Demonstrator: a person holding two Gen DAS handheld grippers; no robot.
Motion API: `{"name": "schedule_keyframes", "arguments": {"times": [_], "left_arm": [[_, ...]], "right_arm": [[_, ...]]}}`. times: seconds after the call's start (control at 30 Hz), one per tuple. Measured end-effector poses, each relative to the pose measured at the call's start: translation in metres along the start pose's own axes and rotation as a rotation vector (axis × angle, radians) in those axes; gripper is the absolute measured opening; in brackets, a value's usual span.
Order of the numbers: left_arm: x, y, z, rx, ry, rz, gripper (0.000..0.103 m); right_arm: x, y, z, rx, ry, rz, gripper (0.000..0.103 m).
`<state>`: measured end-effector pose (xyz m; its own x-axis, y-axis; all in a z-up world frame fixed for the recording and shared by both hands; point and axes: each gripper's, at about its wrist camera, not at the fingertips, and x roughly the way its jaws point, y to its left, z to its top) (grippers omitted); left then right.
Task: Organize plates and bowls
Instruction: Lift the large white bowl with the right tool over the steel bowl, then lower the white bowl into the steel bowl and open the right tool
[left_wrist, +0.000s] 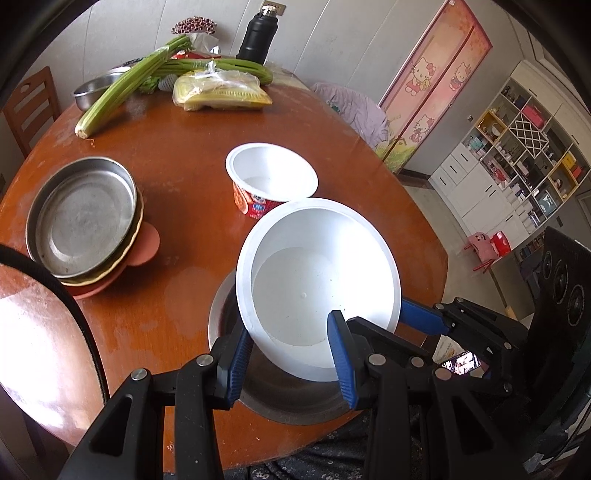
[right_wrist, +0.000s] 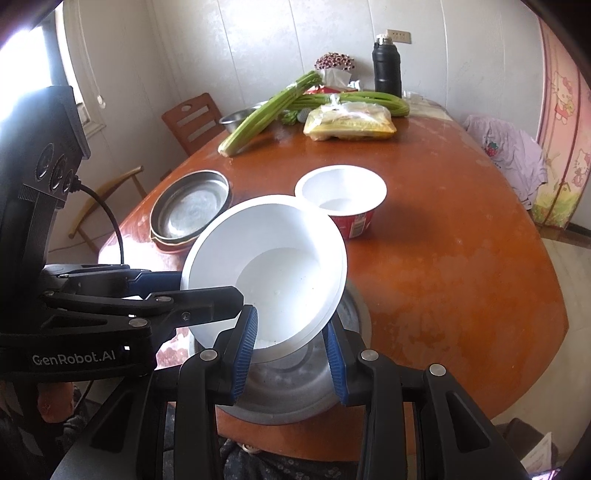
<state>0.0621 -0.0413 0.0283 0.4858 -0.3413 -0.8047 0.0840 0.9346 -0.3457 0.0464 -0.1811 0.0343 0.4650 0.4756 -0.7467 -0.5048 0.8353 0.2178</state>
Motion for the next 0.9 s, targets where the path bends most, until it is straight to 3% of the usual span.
{"name": "schedule_keyframes", "arguments": {"times": [0.9], "left_arm": [[0.025,0.005,-0.012,0.005,0.065,0.040,0.040]], "right_arm": [[0.023,-0.007,-0.015,0.004,0.081,0.005,0.038]]}}
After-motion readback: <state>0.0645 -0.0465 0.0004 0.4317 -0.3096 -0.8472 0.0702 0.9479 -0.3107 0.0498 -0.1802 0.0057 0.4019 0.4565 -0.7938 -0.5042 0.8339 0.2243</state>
